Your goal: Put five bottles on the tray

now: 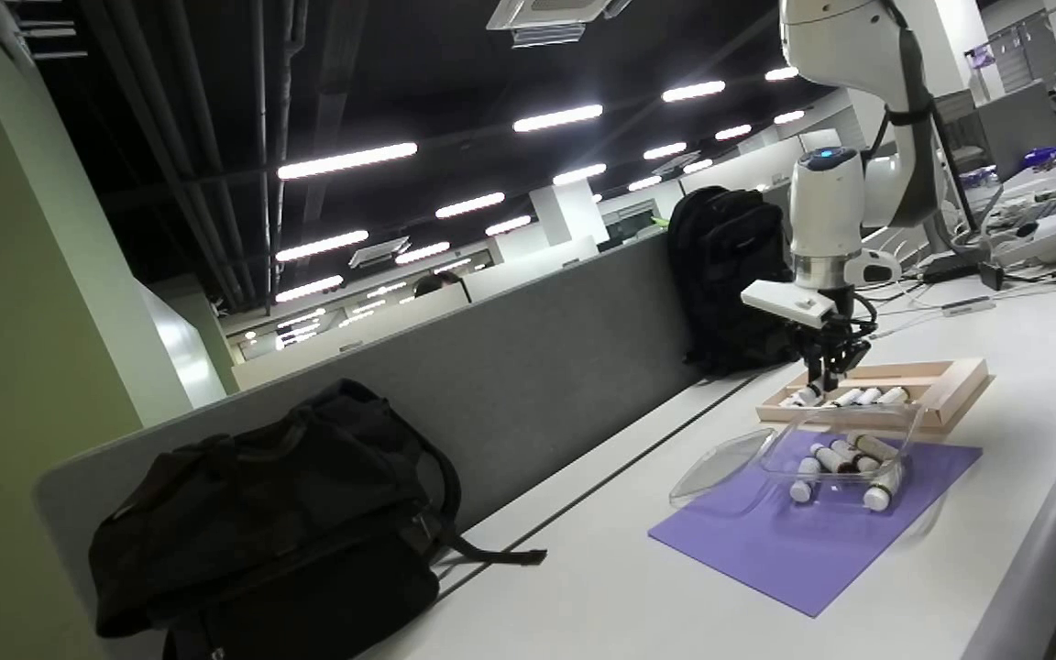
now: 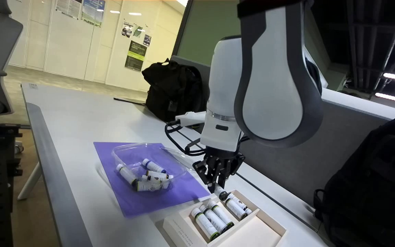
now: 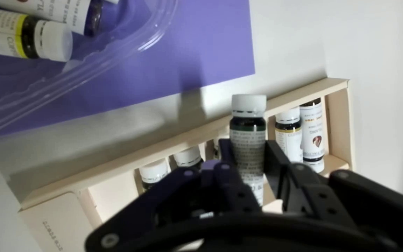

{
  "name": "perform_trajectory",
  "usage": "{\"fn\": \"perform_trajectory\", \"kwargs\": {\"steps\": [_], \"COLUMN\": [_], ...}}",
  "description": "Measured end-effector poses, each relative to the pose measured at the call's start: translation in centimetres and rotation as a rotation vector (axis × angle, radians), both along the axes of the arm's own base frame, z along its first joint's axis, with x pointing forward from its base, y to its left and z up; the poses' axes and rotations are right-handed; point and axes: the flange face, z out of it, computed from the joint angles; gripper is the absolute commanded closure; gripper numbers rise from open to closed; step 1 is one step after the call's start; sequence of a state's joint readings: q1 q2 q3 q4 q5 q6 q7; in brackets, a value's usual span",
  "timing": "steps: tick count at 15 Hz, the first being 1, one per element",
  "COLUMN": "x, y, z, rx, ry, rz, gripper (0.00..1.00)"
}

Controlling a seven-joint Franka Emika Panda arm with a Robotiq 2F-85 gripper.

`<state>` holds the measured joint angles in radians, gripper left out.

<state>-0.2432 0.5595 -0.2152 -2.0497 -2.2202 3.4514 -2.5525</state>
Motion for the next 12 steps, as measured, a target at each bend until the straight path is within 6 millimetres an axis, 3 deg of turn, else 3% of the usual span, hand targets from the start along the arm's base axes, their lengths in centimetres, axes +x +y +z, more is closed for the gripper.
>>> {"fn": "perform_trajectory", "kwargs": {"steps": [2,3,8,12], "x": [0.0,0.0,0.0,0.5], "y": [0.0,0.0,0.0,-1.0], "z": [0.0,0.0,-0.1,0.5], "rx": [0.000,0.001,0.000,-0.020], "ry": [0.000,0.000,0.000,-0.019], "rz": [-0.001,-0.001,0.001,0.017], "gripper": [0.73,0.93,0.93,0.93]}}
